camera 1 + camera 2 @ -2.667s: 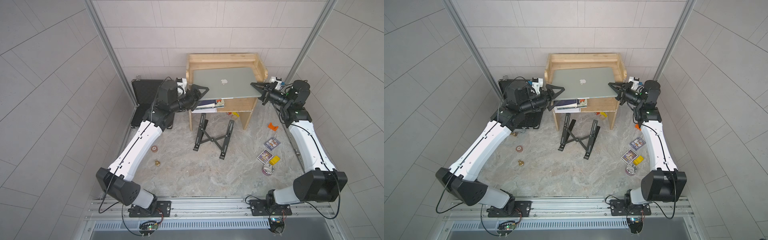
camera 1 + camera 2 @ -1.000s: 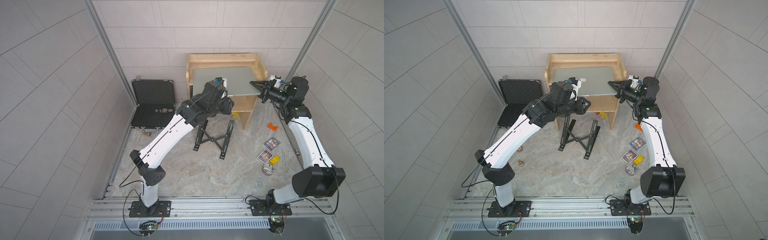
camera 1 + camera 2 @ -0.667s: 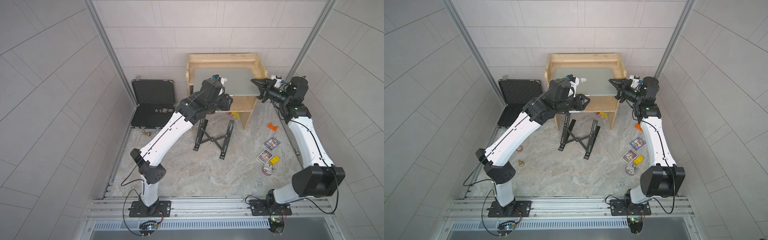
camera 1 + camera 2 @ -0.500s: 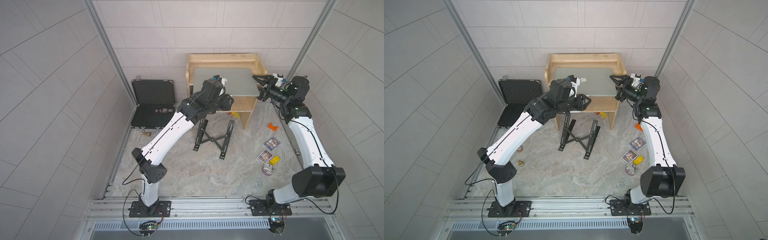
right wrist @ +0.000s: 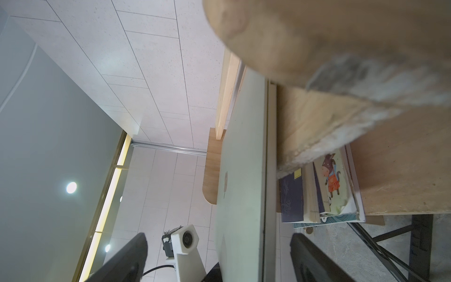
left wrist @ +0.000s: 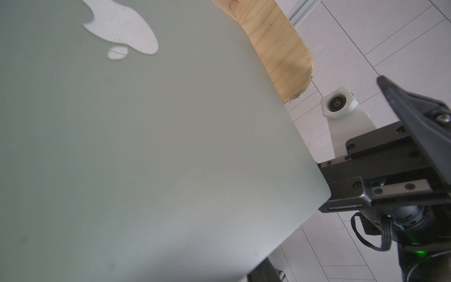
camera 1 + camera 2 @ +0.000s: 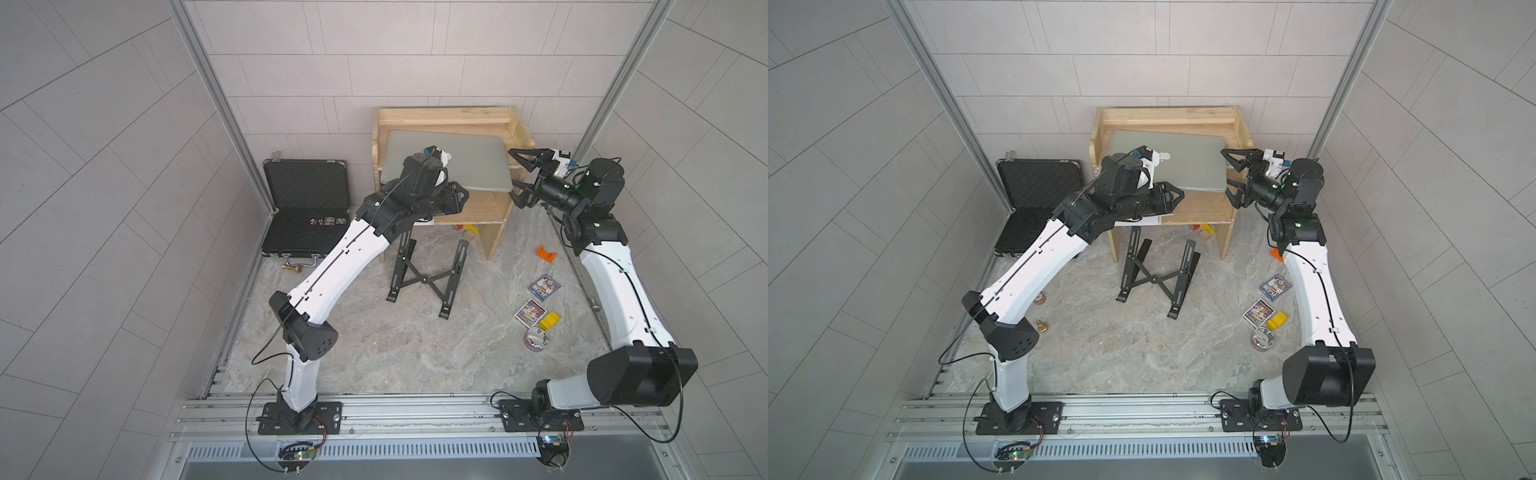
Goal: Close the laptop lid and set it aside
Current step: Place the laptop on the shelf.
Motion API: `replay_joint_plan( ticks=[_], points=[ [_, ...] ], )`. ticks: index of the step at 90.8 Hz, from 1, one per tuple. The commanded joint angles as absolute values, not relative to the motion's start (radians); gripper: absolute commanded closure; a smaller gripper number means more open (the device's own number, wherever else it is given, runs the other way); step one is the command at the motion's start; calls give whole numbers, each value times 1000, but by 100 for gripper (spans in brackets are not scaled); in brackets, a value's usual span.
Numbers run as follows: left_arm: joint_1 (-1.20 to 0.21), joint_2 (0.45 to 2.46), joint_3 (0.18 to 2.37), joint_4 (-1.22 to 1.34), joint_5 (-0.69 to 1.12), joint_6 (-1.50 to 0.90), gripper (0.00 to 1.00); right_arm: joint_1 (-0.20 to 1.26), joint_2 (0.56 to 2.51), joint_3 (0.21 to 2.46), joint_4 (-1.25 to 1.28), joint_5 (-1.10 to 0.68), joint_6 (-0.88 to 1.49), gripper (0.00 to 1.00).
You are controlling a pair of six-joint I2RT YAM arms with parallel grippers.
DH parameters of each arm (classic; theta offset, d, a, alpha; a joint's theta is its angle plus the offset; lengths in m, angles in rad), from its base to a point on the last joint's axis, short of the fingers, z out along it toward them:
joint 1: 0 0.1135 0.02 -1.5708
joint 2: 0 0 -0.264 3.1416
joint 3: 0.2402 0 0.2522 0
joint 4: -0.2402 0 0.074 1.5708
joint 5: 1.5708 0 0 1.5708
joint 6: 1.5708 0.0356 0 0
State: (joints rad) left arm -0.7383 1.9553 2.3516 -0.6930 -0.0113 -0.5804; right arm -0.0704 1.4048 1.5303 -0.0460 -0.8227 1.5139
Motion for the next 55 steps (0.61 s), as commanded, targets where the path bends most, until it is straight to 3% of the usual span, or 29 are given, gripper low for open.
replay_joint_plan(
  ticks=[1, 35, 55],
  points=[
    [-716, 1982, 2377, -603, 10, -615, 63, -74, 1338, 1500, -44, -813, 1477, 4],
    [-701, 2087, 2469, -503, 111, -711, 60, -84, 1155, 1324, -87, -813, 1404, 4],
    [-687, 2158, 2532, -474, 147, -788, 59, -94, 1075, 1285, -190, -802, 1302, 10]
  ],
)
